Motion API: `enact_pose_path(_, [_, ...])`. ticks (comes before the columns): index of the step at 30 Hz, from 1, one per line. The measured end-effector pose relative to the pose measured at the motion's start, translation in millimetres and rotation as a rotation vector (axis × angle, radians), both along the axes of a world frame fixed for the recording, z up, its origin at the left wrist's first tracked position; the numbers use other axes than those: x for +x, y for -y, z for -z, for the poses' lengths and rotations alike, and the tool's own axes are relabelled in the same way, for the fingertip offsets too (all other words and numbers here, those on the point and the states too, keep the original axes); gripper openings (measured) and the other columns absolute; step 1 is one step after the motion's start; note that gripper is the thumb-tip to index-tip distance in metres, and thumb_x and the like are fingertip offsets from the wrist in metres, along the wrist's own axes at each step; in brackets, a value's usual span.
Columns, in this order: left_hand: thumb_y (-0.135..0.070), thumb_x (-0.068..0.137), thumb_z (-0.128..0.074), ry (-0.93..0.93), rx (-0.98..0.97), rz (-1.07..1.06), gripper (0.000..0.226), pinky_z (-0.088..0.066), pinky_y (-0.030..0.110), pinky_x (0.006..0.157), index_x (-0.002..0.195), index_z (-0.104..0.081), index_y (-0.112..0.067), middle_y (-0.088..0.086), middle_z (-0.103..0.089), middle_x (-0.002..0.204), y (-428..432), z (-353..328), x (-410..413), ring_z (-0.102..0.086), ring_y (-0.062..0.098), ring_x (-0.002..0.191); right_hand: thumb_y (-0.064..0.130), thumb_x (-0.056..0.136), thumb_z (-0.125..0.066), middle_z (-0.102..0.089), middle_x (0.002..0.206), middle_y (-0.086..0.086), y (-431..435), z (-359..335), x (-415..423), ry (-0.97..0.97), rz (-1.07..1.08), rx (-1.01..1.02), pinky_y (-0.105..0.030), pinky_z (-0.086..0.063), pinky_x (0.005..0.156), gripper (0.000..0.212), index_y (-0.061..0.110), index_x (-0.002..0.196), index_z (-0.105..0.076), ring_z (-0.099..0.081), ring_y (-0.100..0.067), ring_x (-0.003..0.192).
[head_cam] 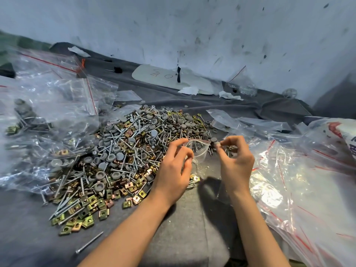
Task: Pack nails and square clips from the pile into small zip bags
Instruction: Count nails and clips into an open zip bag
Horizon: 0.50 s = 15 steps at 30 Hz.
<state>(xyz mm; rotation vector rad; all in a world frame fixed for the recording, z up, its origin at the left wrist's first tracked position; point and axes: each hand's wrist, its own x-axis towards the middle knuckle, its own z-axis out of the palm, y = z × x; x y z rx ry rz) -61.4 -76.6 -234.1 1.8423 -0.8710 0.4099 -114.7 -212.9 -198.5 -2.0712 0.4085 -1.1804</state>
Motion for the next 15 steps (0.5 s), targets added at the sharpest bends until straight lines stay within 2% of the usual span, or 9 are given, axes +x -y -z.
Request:
enact_pose_path(3, [0.003, 0.085, -0.055, 0.02, 0.011, 0.013, 0.011, -0.028, -0.006, 0.089, 0.095, -0.059, -0.002, 0.015, -0.05, 0.128, -1, -3, 0, -0.052, 0.013, 0.099, 0.002, 0.078, -0.074, -0.062, 0.083, 0.002, -21, -18, 0, 0.08, -0.108, -0.13, -0.025, -0.045, 0.072, 0.02, 0.014, 0.086, -0.061, -0.056, -0.02, 0.081])
enact_pose_path(5, [0.007, 0.083, -0.054, 0.018, 0.034, 0.039, 0.017, -0.028, -0.002, 0.097, 0.099, -0.059, 0.001, 0.016, -0.049, 0.129, -2, -5, -1, -0.055, 0.02, 0.107, 0.001, 0.078, -0.074, -0.061, 0.086, 0.003, -30, -23, 0, -0.018, -0.158, -0.243, -0.026, -0.044, 0.076, 0.014, 0.009, 0.085, -0.065, -0.054, -0.021, 0.088])
enact_pose_path(7, [0.005, 0.083, -0.053, 0.008, 0.042, 0.067, 0.018, -0.029, 0.004, 0.101, 0.1, -0.059, 0.001, 0.015, -0.048, 0.13, -4, -8, -3, -0.053, 0.023, 0.114, 0.007, 0.08, -0.074, -0.062, 0.095, 0.001, -28, -26, -2, -0.136, -0.196, -0.224, -0.031, -0.042, 0.086, 0.006, 0.008, 0.083, -0.069, -0.052, -0.022, 0.1])
enact_pose_path(9, [0.0, 0.085, -0.052, 0.014, 0.02, 0.084, 0.014, -0.034, 0.006, 0.096, 0.097, -0.06, -0.002, 0.013, -0.048, 0.13, -6, -17, -3, -0.054, 0.019, 0.111, 0.016, 0.085, -0.07, -0.061, 0.109, 0.0, -20, -29, -8, -0.235, -0.234, -0.161, -0.03, -0.038, 0.093, 0.007, 0.01, 0.081, -0.071, -0.05, -0.018, 0.11])
enact_pose_path(10, [-0.002, 0.086, -0.052, 0.01, 0.014, 0.107, 0.011, -0.038, 0.007, 0.093, 0.095, -0.06, -0.004, 0.011, -0.049, 0.128, -8, -24, -1, -0.056, 0.017, 0.106, 0.02, 0.086, -0.068, -0.062, 0.111, 0.0, -15, -32, -12, -0.281, -0.267, -0.152, -0.028, -0.04, 0.092, 0.011, 0.01, 0.081, -0.071, -0.052, -0.016, 0.11])
enact_pose_path(13, [-0.001, 0.09, -0.056, -0.075, 0.09, 0.247, 0.01, -0.052, 0.016, 0.084, 0.091, -0.06, -0.009, 0.003, -0.054, 0.116, -18, -57, 8, -0.06, 0.01, 0.093, 0.025, 0.084, -0.067, -0.068, 0.092, -0.001, -3, -48, -25, -0.361, -0.4, -0.175, -0.024, -0.046, 0.071, 0.017, 0.008, 0.085, -0.072, -0.062, -0.015, 0.086])
enact_pose_path(15, [0.0, 0.088, -0.058, -0.04, 0.181, 0.298, 0.014, -0.051, 0.014, 0.083, 0.091, -0.061, -0.013, -0.003, -0.058, 0.102, -27, -81, 16, -0.06, 0.006, 0.088, 0.017, 0.08, -0.072, -0.066, 0.076, 0.004, 3, -62, -32, -0.343, -0.445, -0.216, -0.024, -0.047, 0.064, 0.007, 0.011, 0.083, -0.071, -0.06, -0.014, 0.071])
